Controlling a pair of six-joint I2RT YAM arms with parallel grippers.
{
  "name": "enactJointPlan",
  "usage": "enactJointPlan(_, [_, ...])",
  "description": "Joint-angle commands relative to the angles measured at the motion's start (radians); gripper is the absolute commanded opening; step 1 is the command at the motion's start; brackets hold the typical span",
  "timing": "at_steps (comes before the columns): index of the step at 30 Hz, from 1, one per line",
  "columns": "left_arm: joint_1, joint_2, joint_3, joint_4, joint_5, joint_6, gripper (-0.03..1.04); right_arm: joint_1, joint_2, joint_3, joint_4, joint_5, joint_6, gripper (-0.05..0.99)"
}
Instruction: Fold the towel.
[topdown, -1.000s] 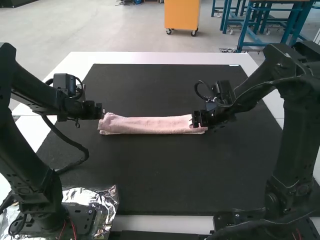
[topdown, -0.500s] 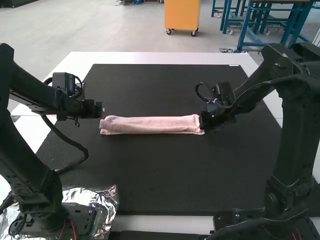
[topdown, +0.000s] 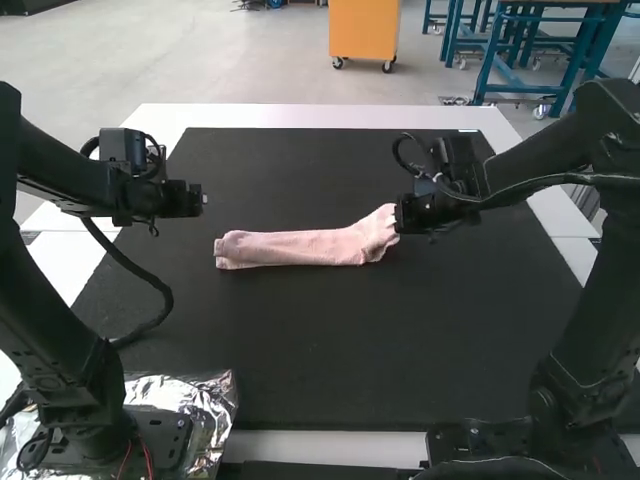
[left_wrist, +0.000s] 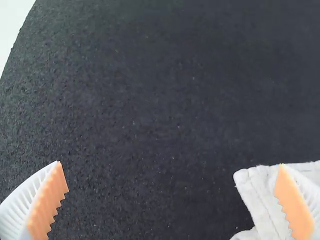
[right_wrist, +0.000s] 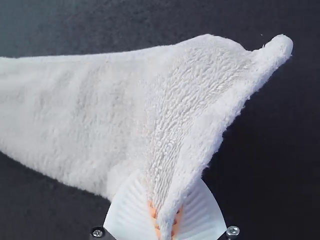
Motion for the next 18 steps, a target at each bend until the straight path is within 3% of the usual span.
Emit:
enactJointPlan(1, [0.040,-0.031,0.022,0.014,-0.011,-0.018,0.97,0.096,0.011,0.063,0.011,-0.025,0.039,-0.03])
enactJointPlan(9, [0.130,-0.031,0.001,0.017,-0.008,-0.011,0.97,0.270,0.118,0.153,0.083,-0.011,0.065,-0.03])
enactJointPlan(14, [0.147,-0.040,-0.036,0.016,-0.006,0.031,0.97,0.341,0.210,0.247,0.089,-0.010,0.086,-0.03])
enactJointPlan(18, [0.144,-0.060,-0.070,0.030,-0.008,0.031,0.97,0.389,0.279,0.325,0.089,-0.004,0.088,-0.03])
